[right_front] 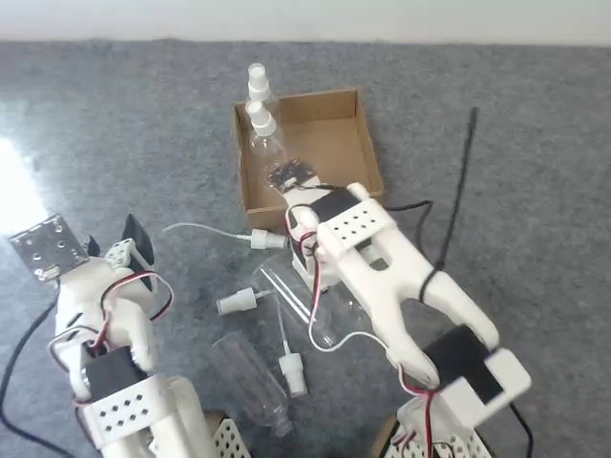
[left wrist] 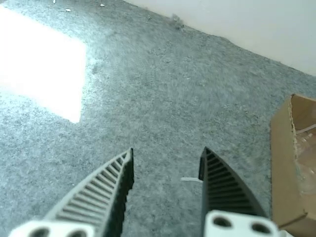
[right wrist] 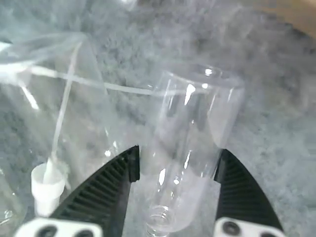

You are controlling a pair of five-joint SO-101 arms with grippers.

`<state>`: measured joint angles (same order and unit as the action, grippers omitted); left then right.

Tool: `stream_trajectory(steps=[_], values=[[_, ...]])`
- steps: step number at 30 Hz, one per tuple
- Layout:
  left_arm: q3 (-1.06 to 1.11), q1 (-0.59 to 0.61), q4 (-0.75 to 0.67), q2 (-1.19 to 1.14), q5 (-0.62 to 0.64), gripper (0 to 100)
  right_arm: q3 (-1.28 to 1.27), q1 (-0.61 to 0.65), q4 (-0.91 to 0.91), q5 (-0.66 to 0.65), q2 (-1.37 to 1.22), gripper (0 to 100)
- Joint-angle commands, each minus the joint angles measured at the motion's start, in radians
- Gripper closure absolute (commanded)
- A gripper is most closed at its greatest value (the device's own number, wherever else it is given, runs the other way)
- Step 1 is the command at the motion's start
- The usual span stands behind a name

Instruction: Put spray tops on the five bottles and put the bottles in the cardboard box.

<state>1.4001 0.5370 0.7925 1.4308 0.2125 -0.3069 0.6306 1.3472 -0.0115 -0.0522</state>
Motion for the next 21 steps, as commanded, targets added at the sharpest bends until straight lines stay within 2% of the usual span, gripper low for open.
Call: stream_trajectory(steps=[1, 8, 15, 21], values=[[0.013, 0.005, -0.069, 0.009, 0.0, 79, 0.049, -0.021, 0.073, -0.006, 0.145, 79.0], [0.015, 0.005, -0.071, 0.009, 0.002, 79, 0.049, -0.05, 0.183, -0.002, 0.216, 78.9], [0.015, 0.008, -0.071, 0.009, 0.002, 79, 0.049, -0.177, 0.232, 0.006, 0.277, 78.9], [0.018, 0.008, -0.074, 0.009, 0.002, 79, 0.049, -0.269, 0.234, 0.239, 0.306, 78.9]])
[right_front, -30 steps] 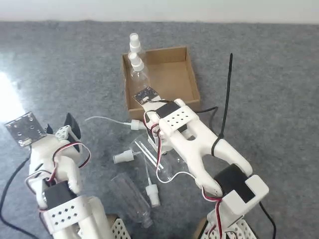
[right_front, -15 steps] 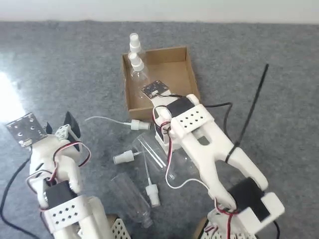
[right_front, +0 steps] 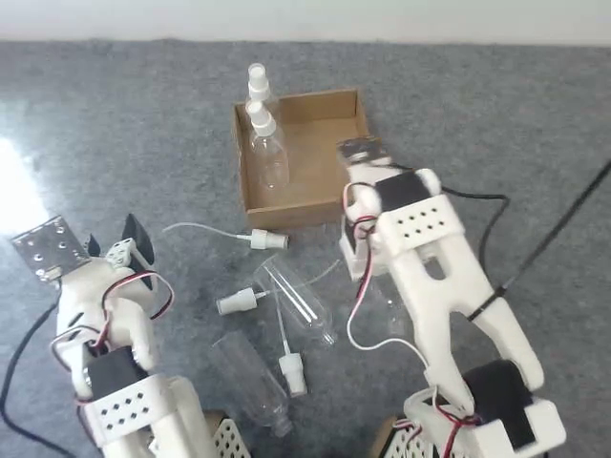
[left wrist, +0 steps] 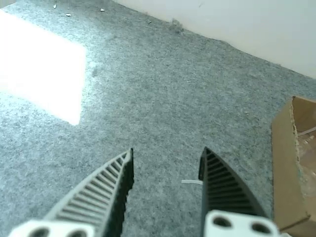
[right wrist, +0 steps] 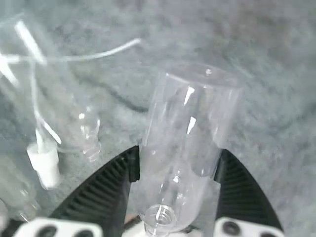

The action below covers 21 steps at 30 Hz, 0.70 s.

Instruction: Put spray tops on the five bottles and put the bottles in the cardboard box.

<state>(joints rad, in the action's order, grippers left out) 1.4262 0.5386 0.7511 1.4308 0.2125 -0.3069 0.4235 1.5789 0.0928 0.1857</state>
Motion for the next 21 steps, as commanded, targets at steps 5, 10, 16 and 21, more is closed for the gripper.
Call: stream_trajectory(steps=[5, 10, 16, 21], values=[[-0.007, 0.008, -0.032, 0.009, 0.002, 79, 0.049, -0.105, 0.002, 0.219, 0.061, 78.6], [-0.007, 0.008, -0.032, 0.009, 0.002, 79, 0.048, -0.114, 0.013, 0.221, 0.068, 78.6], [-0.007, 0.008, -0.032, 0.009, 0.0, 79, 0.048, -0.139, -0.001, 0.397, 0.059, 78.6], [-0.007, 0.008, -0.032, 0.009, 0.0, 79, 0.048, -0.139, -0.016, 0.626, 0.059, 78.6]])
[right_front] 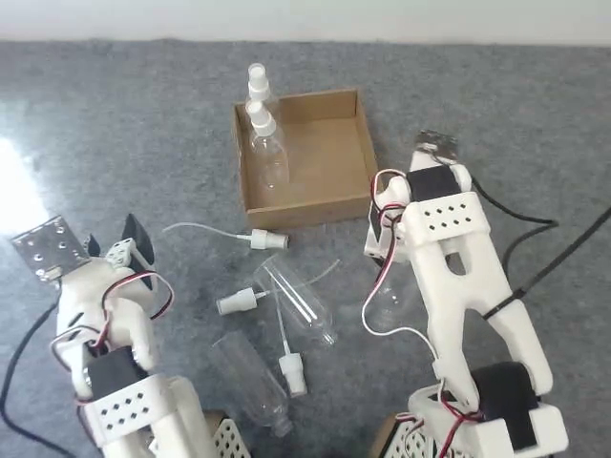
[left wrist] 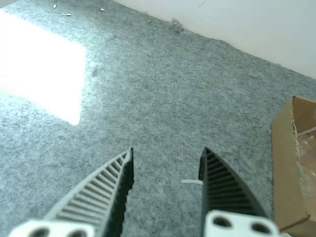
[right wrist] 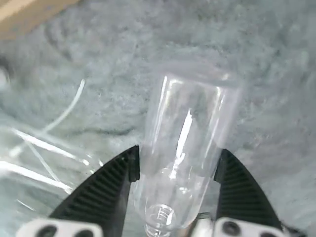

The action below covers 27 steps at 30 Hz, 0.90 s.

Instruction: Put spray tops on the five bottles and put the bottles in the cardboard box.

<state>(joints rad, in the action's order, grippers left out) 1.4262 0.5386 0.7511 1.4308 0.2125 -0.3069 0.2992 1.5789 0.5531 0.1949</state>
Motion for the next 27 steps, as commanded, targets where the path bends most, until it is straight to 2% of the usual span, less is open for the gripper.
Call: stream_trajectory(steps=[1, 4, 7, 14, 27], values=[[-0.007, 0.008, -0.032, 0.009, -0.002, 79, 0.048, -0.016, -0.021, 0.21, 0.048, 78.6], [-0.005, 0.008, -0.032, 0.009, -0.002, 79, 0.026, -0.016, -0.025, 0.313, 0.048, 78.5], [-0.005, 0.008, -0.032, 0.009, -0.002, 79, -0.014, -0.018, -0.056, 0.359, 0.048, 77.0], [0.001, 0.008, -0.034, 0.009, -0.002, 79, -0.146, -0.058, -0.197, 0.399, 0.048, 51.4], [0.001, 0.006, -0.034, 0.009, -0.002, 79, -0.15, -0.054, -0.225, 0.394, 0.062, 50.4]])
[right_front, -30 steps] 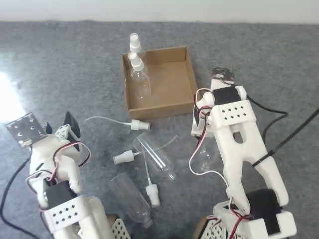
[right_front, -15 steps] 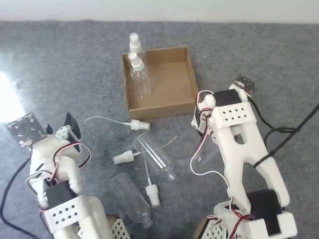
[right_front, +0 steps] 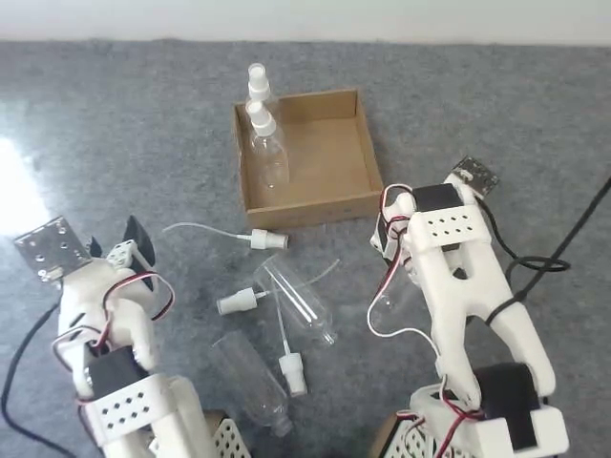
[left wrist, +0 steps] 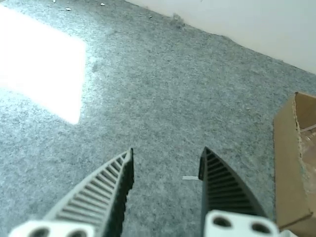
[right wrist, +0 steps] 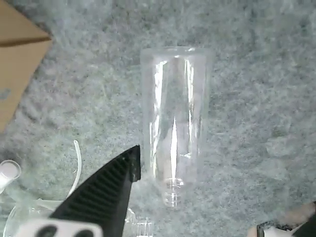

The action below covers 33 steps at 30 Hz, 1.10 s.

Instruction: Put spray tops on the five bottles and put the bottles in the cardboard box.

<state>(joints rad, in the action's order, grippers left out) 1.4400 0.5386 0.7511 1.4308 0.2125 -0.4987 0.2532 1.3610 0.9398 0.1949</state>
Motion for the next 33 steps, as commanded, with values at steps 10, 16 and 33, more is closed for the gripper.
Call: stream_trajectory(steps=[10, 16, 33], values=[[-0.012, 0.005, -0.035, 0.009, -0.002, 79, 0.049, -0.004, 0.084, -0.034, 0.2, 50.5], [-0.001, 0.006, -0.063, 0.009, -0.002, 79, 0.046, -0.005, 0.163, -0.109, 0.348, 50.6], [0.001, 0.006, -0.063, 0.009, -0.002, 79, 0.046, -0.01, 0.165, -0.448, 0.519, 80.8]])
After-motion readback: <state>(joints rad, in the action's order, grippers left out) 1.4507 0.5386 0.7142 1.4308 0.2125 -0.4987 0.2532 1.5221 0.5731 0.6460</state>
